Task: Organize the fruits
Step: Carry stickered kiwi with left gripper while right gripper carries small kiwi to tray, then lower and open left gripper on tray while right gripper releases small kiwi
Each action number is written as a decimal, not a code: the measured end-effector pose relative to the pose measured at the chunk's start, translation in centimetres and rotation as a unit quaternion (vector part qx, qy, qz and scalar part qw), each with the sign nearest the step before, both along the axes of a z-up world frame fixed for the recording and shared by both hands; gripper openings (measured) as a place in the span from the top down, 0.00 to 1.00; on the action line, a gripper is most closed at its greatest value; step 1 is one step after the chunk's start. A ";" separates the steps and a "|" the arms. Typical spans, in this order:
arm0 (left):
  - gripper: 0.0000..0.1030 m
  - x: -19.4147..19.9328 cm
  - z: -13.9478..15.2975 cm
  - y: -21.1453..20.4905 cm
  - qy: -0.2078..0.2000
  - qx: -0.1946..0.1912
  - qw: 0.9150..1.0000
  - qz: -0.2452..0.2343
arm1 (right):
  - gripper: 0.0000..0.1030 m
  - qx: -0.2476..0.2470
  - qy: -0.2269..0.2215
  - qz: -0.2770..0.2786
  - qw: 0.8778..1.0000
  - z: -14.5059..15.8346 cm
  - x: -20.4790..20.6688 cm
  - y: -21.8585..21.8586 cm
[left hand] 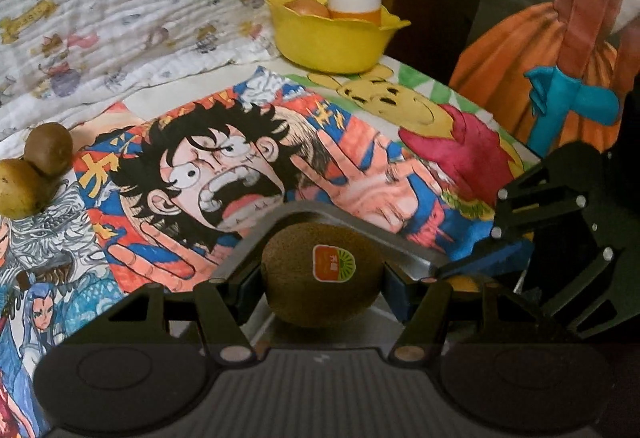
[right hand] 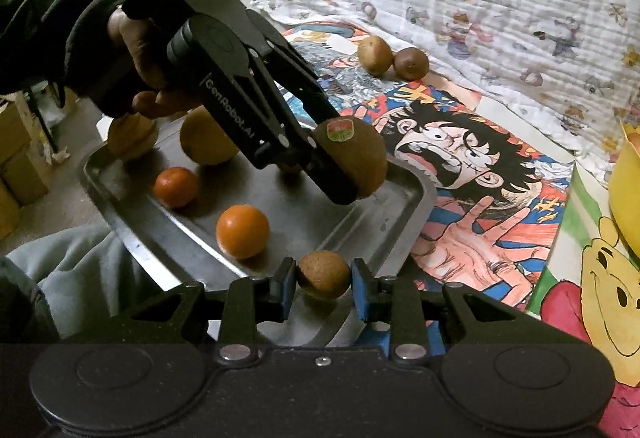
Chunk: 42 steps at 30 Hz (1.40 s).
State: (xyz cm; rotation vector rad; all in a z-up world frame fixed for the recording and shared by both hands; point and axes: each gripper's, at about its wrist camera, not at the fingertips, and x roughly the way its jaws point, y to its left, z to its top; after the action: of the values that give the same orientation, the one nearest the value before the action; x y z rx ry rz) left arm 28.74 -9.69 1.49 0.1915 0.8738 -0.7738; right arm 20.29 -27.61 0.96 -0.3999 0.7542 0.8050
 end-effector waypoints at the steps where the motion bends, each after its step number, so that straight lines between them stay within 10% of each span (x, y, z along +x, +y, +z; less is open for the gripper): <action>1: 0.35 -0.1 0.0 0.0 0.000 0.004 1.000 -0.003 | 0.69 -0.002 0.001 0.003 1.000 0.0 -0.1 0.0; 42: 0.23 -1.6 0.0 -0.4 -0.012 0.054 0.998 -0.021 | 0.59 -0.021 0.005 0.007 1.000 -0.5 -0.6 0.6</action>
State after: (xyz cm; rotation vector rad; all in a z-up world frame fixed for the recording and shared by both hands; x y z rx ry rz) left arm 27.10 -10.13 1.50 0.3154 0.8913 -0.7615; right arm 19.67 -27.02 0.47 -0.4391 0.7800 0.8059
